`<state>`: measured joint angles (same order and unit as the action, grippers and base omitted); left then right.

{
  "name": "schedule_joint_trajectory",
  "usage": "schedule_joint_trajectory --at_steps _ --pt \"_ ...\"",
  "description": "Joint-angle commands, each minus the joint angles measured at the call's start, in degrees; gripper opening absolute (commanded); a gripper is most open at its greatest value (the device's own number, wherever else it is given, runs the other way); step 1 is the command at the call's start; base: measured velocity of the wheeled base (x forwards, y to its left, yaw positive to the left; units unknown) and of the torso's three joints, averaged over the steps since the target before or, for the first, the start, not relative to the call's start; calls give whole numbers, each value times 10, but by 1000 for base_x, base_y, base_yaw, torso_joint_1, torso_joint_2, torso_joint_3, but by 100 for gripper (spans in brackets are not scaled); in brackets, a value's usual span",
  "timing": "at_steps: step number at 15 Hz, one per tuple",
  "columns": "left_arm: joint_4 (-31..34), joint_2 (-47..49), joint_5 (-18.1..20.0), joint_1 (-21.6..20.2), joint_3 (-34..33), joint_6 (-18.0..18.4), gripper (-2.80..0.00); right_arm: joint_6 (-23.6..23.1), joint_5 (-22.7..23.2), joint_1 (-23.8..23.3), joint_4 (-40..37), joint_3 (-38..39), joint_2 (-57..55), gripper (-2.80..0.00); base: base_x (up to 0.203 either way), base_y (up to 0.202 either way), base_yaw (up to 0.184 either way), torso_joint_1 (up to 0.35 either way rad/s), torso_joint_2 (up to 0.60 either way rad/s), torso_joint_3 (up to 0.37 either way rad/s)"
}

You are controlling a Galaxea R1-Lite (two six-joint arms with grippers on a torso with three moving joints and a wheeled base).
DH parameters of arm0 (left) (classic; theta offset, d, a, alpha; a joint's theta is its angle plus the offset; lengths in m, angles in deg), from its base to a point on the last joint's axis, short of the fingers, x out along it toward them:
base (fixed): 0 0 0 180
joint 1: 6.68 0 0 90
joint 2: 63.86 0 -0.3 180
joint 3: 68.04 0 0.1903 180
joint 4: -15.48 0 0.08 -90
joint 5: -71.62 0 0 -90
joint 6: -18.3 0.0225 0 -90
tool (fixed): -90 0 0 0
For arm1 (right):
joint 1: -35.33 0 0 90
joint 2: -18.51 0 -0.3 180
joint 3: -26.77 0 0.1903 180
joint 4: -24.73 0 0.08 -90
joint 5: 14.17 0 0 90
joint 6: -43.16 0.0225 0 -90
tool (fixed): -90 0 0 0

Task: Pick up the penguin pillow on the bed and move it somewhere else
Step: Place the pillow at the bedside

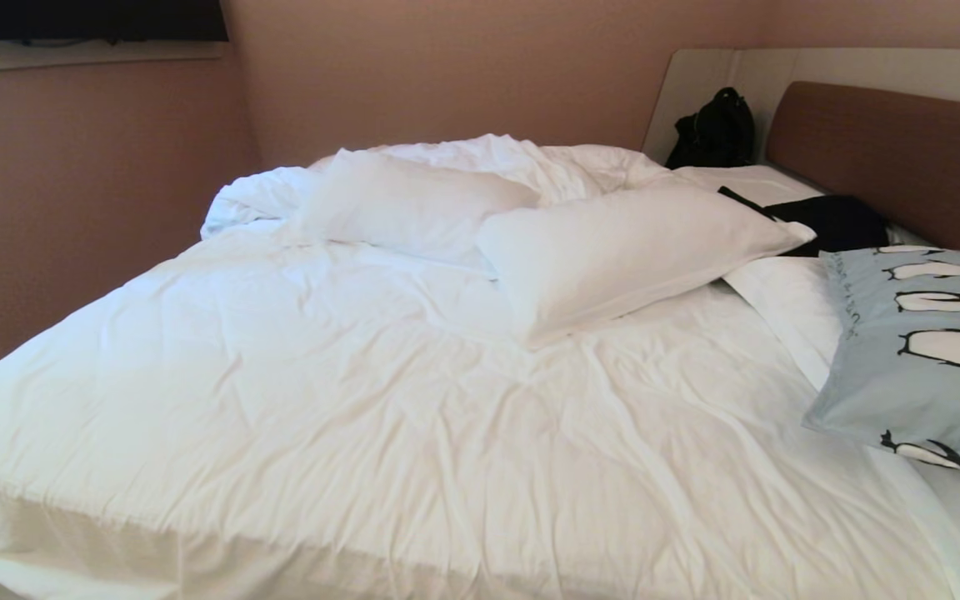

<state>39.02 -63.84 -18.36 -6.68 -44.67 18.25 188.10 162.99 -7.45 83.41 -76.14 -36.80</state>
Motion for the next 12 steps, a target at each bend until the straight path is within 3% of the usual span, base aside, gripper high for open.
schedule_joint_trajectory --at_steps 1,3,6,12 --pt "0 0 1 0 0 0 -280 3 5 -85 -6 46 113 -280 0 0 0 0 0 0" --pt "0 0 0 0 0 0 -280 -11 5 -143 -5 87 158 -280 0 0 0 0 0 0" --pt "0 0 0 0 0 0 -280 -43 5 -144 24 120 182 -280 0 0 0 0 0 0" --pt "0 0 0 0 0 0 -280 -56 5 -72 30 125 194 -280 0 0 0 0 0 0"
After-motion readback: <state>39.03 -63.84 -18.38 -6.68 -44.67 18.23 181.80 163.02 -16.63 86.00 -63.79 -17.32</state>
